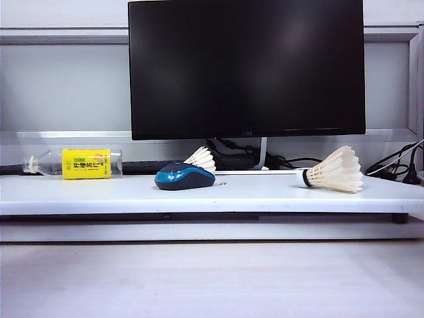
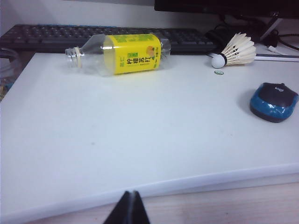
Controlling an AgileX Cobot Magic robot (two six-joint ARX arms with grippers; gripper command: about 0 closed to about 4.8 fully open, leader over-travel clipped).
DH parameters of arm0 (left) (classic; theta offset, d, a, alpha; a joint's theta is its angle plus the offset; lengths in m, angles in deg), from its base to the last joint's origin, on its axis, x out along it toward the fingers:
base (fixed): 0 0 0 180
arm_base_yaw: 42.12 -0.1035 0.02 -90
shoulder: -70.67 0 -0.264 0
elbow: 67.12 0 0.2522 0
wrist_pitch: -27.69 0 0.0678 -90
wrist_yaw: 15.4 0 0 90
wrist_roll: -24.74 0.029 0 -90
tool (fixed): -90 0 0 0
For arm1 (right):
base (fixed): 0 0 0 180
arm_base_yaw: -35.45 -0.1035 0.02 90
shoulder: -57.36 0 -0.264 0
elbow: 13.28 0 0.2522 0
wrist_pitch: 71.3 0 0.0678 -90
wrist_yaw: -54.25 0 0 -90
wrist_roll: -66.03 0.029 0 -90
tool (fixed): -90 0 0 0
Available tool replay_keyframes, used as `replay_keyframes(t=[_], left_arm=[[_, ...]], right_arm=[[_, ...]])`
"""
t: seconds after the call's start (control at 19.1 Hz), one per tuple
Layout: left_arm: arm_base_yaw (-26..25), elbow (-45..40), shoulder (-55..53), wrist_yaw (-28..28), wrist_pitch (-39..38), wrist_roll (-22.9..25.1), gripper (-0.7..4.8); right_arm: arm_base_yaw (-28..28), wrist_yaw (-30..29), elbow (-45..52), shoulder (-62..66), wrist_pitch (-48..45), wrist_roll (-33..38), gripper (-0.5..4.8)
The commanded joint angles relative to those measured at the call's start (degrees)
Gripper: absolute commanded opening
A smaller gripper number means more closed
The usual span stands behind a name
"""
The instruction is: Stack the badminton balls on the table vertically.
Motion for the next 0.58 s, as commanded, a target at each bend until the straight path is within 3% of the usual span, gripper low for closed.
replay_keyframes(t=[0.05, 0.58], left_arm=[[-0.04, -0.13, 0.17, -0.02, 0.66, -0.15, -0.05], [0.70, -0.13, 0.04, 0.07, 0.81, -0.15, -0.06]], right_arm=[[0.00, 0.13, -0.04, -0.09, -1.03, -0.15, -0.05], [-0.02, 0.11, -0.04, -0.09, -1.03, -0.13, -0.05]])
